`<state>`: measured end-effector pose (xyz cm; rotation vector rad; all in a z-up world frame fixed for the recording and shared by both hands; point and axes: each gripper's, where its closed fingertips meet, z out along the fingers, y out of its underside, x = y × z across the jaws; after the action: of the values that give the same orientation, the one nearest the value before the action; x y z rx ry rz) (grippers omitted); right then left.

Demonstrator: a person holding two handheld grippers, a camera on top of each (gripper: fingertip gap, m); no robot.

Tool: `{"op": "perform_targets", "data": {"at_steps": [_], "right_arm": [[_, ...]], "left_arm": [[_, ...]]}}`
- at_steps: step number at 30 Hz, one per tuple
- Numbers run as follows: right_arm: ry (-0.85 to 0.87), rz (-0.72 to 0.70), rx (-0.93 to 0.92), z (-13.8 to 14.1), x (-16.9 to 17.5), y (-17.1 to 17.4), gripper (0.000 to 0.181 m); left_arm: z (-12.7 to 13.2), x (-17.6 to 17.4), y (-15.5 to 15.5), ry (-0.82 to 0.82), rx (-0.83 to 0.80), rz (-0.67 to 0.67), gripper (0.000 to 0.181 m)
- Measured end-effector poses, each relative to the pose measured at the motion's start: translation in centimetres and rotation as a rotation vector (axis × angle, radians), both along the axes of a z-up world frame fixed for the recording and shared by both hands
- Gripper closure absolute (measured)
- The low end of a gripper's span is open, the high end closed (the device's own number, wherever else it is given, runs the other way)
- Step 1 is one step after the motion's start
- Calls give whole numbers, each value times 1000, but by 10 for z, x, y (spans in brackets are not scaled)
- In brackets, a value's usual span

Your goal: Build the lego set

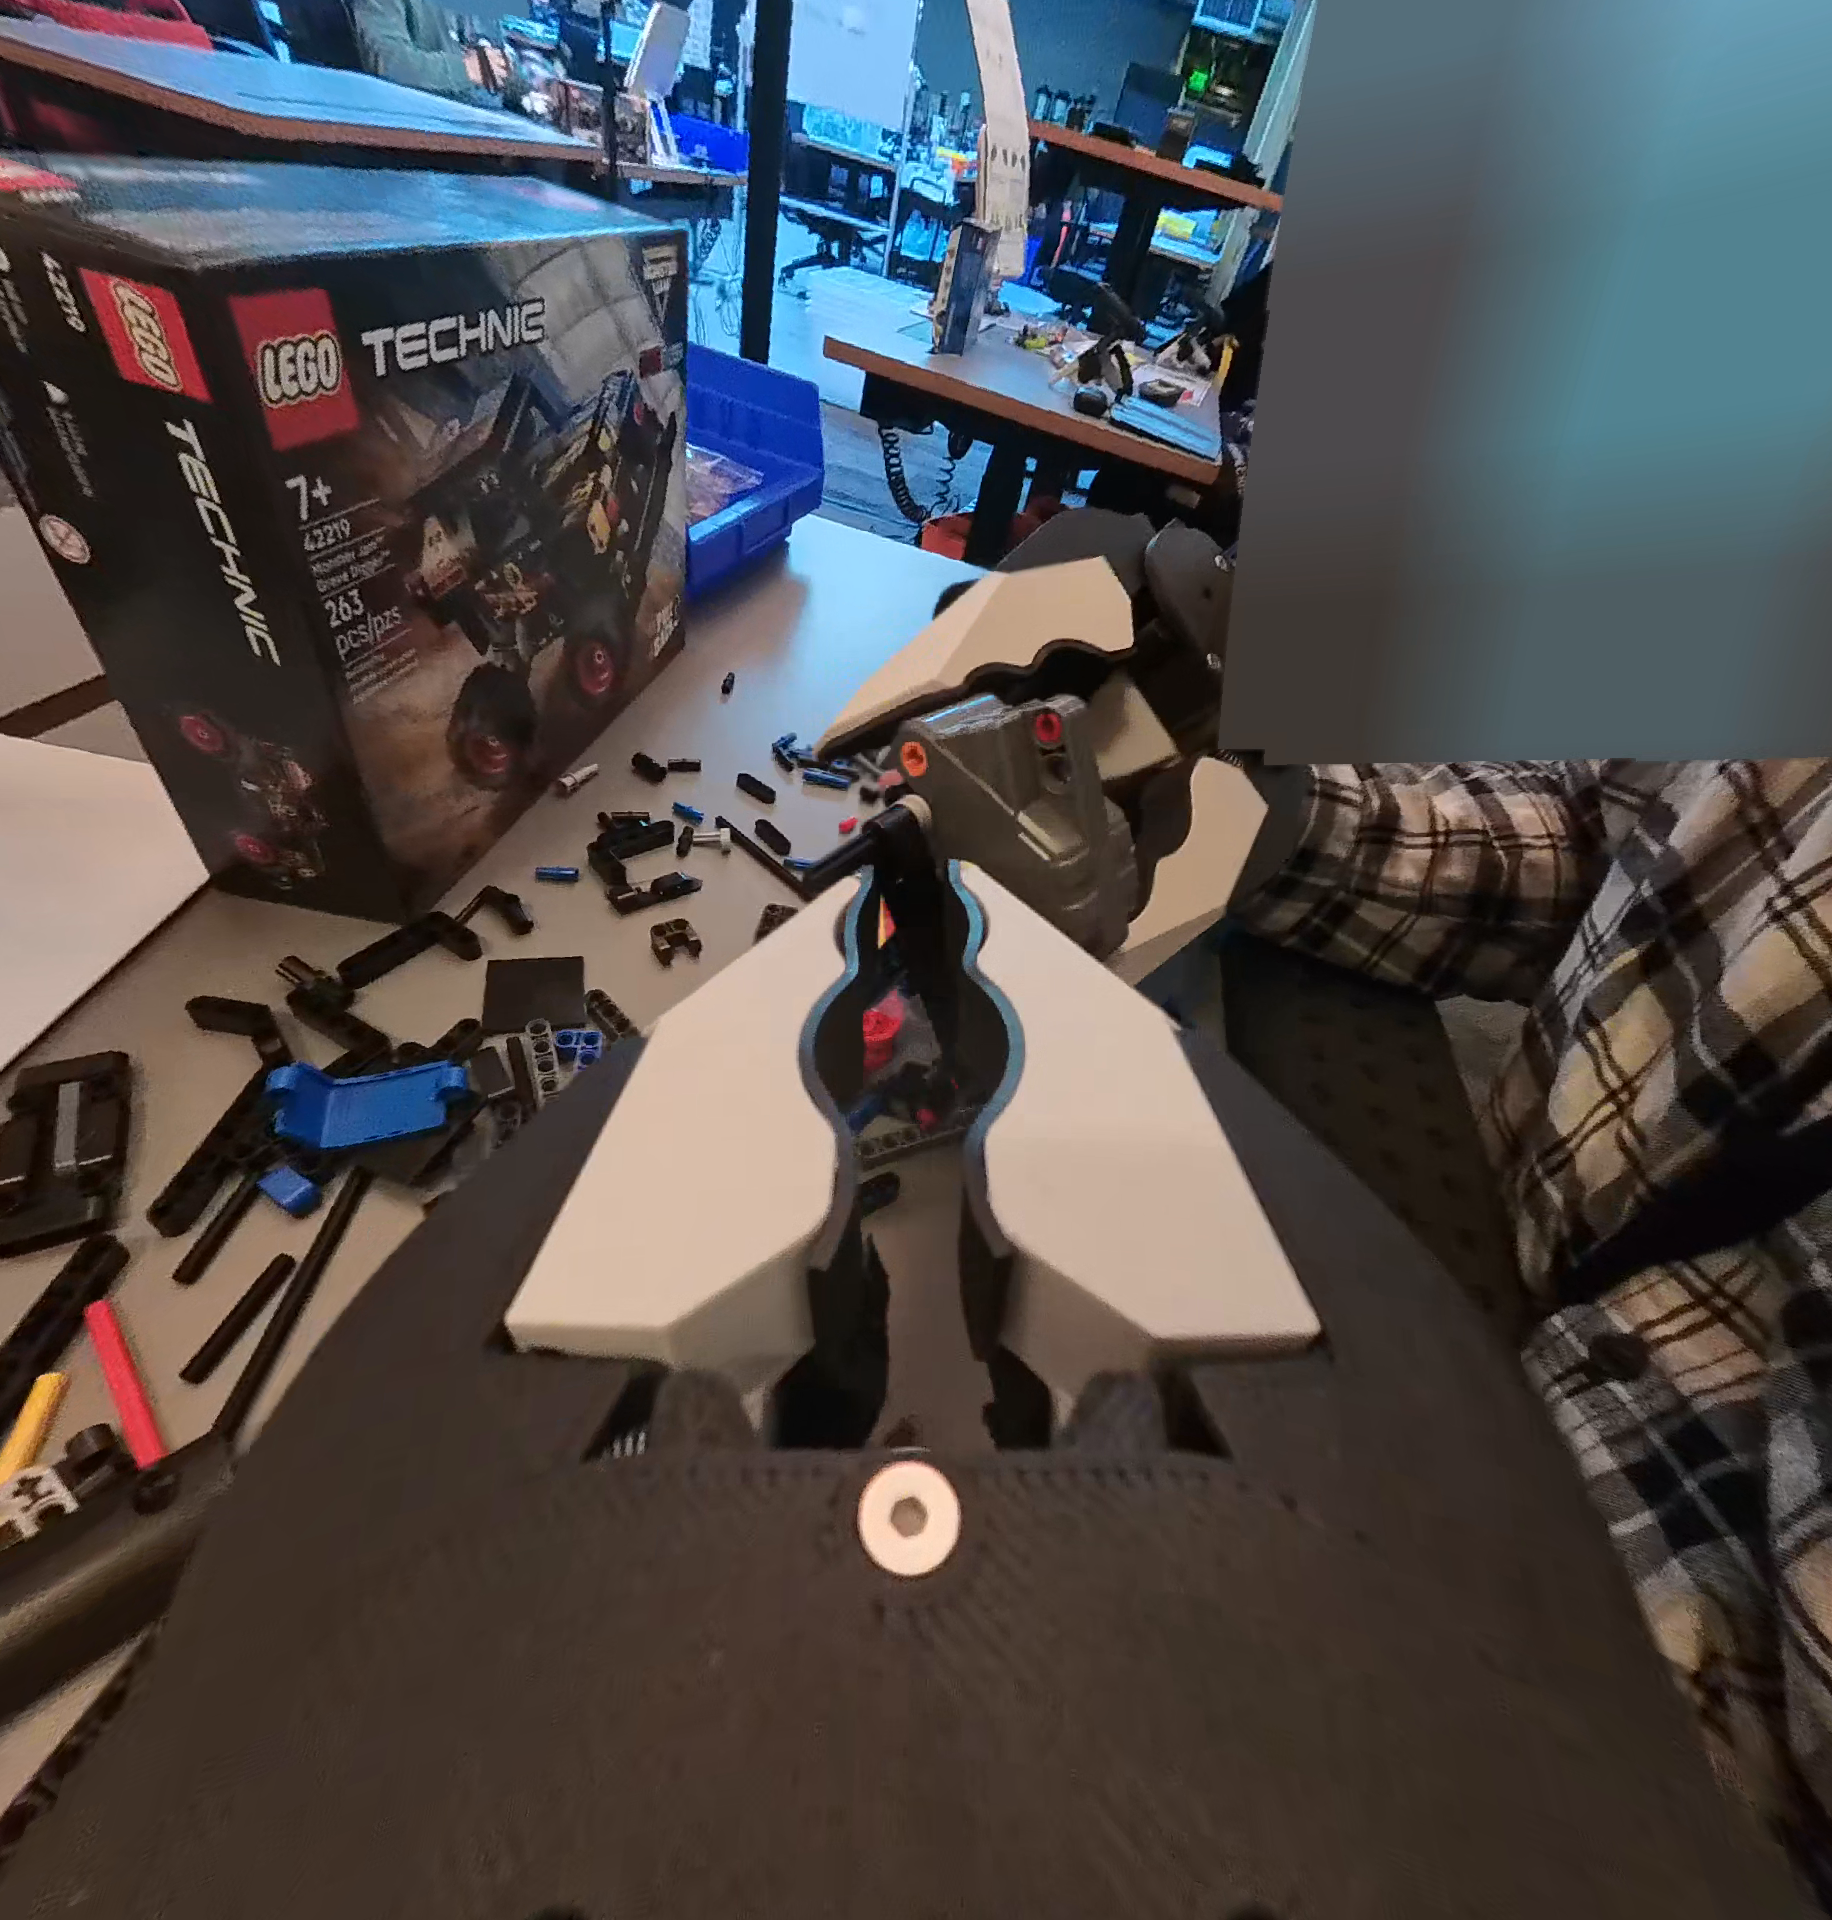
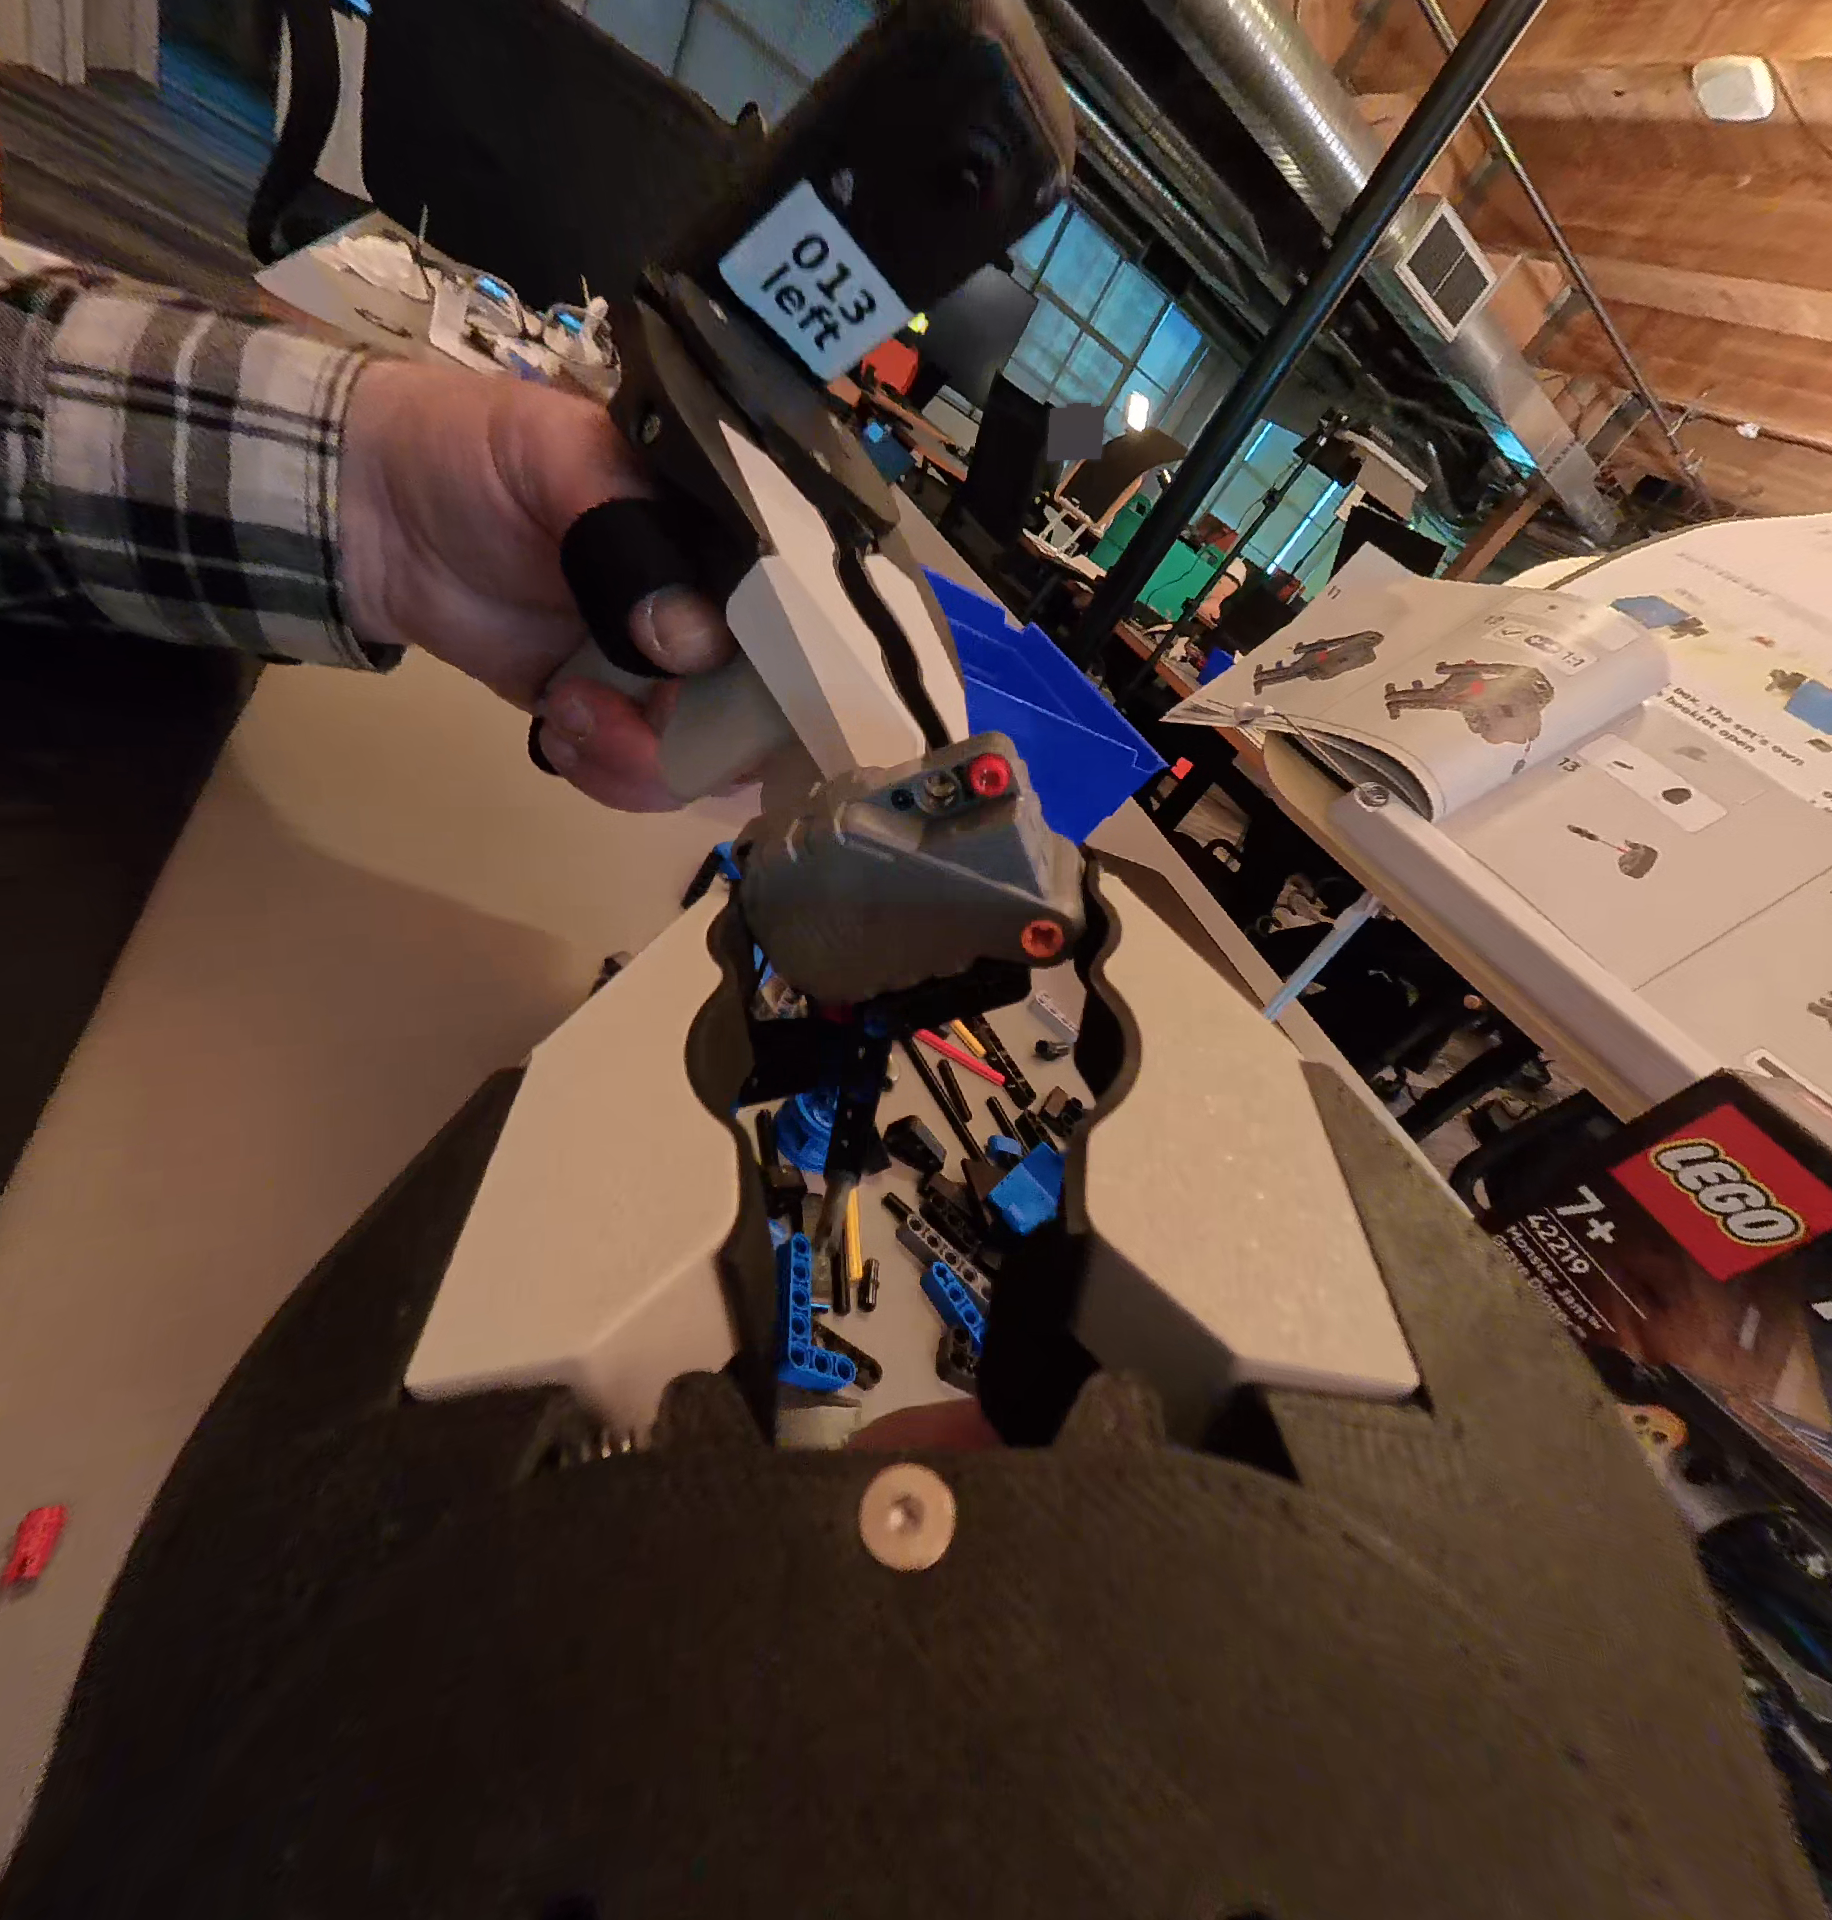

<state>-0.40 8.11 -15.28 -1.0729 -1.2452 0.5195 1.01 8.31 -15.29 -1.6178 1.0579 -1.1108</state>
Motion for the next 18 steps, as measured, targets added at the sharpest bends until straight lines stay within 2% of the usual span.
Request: {"op": "perform_targets", "data": {"at_steps": [7,11,15,18], "right_arm": [[-20,30,-77,-8,-4,-2,120],[-68,49,-152,-20,-3,-1,120],[-120,113,-240,-29,0,-10,112],[-130,176,-353,-32,3,-18,112]], "left_arm": [[-17,3,2,-33,-118,-31,172],[-20,0,6,12,-50,20,174],[-39,-6,9,241,136,102,174],[-43,-2,1,343,233,95,174]]}}
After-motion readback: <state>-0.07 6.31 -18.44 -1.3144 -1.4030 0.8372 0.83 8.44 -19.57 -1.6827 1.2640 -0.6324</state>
